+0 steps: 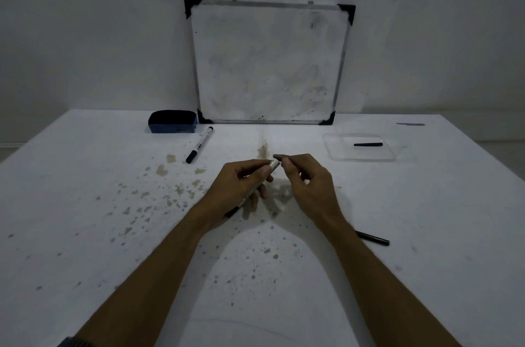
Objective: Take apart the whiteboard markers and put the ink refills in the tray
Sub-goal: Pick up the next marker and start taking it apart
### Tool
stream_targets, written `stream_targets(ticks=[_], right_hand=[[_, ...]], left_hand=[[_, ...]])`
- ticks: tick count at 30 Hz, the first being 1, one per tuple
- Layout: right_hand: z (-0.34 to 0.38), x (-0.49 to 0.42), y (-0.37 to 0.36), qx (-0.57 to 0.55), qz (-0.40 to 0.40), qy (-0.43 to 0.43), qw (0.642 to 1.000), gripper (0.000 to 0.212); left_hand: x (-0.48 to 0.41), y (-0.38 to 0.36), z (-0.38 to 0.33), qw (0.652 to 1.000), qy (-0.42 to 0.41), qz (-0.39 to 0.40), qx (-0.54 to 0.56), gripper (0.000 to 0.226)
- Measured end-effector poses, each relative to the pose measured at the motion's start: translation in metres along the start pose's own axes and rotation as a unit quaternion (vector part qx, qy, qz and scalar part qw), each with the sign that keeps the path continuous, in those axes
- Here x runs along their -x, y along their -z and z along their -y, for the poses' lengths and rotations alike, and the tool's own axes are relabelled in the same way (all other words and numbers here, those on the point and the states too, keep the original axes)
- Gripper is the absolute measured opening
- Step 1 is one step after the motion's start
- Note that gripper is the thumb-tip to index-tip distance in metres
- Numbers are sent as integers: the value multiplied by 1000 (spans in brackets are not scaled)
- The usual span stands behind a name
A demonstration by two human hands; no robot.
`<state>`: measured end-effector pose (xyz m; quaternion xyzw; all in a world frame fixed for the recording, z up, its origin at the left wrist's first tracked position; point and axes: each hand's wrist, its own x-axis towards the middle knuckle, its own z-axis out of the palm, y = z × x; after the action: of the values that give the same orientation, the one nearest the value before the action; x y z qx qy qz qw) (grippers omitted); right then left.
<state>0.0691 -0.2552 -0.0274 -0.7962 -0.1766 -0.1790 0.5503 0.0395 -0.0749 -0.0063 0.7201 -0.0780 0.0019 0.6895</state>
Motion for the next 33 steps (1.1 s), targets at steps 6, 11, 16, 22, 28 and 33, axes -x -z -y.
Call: stream_targets(ticks=[6, 11, 16, 22, 28, 33], right_hand=[[-4, 6, -8, 98, 102, 10, 990, 24], [-5, 3, -21, 162, 190, 38, 968, 35], [-4, -9, -40, 209, 216, 88, 950, 46], [-6, -11, -54, 233, 183, 121, 948, 36], [-5, -15, -43, 106, 123, 25, 986, 25], [0, -18, -31, -54, 45, -81, 994, 32]], left_hand=[[4, 38, -15, 997, -16, -55, -46, 28], [6, 54, -2, 994, -13, -99, -54, 21], [3, 54, 7, 991, -10, -124, -58, 13], [-1, 53, 10, 990, -7, -118, -82, 12], [-6, 44, 14, 993, -11, -111, -48, 14], [-4, 23, 8, 998, 22, -46, -49, 26]])
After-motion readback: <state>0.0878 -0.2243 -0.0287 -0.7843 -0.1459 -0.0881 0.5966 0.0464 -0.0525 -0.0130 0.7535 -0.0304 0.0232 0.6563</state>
